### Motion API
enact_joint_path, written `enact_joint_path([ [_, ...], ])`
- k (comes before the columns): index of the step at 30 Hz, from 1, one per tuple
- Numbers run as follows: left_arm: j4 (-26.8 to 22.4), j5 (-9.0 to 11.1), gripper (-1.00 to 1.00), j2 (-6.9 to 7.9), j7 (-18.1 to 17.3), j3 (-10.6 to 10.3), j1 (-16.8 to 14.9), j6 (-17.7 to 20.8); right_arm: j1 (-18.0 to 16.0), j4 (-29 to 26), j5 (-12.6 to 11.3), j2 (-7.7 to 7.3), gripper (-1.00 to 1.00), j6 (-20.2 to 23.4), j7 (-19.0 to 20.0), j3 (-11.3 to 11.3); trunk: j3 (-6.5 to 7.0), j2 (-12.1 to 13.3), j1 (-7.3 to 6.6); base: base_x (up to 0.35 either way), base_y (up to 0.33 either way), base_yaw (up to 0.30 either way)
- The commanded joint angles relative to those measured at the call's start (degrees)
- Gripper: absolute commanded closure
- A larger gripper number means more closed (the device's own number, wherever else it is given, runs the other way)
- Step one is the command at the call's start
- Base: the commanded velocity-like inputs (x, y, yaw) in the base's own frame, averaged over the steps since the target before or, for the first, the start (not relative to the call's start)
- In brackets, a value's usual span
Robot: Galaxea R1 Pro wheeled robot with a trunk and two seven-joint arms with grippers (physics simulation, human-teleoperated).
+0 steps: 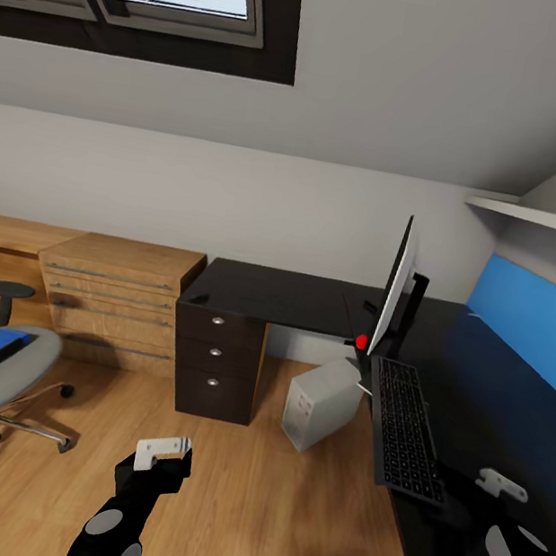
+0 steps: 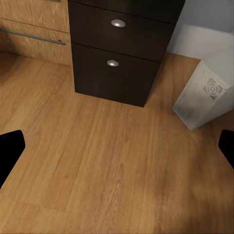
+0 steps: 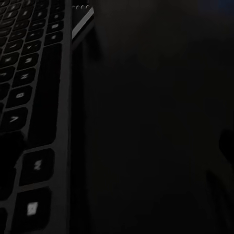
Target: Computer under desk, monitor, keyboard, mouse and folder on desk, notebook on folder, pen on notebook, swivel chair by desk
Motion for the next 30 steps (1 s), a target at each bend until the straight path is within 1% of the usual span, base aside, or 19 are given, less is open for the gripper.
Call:
enact_joint_path([
  [1, -0.1, 0.5, -1.0, 0.01, 0.5, -0.1, 0.0, 0.2, 0.0, 0.0, -0.5, 0.01, -1.0, 0.2, 0.4, -0.2, 0.12, 0.4, -0.23, 0.0, 0.0, 0.0],
  [16, 0.0, 0.5, -1.0, 0.01, 0.5, -0.1, 0.0, 0.2, 0.0, 0.0, -0.5, 0.09, -1.0, 0.2, 0.4, -0.2, 2.82, 6.4, -3.52, 0.0, 0.0, 0.0],
  [30, 0.2, 0.5, -1.0, 0.01, 0.5, -0.1, 0.0, 0.2, 0.0, -0.9, -0.6, 0.22, -1.0, 0.1, 0.5, 0.0, 2.82, 6.4, -3.52, 0.0, 0.0, 0.0],
])
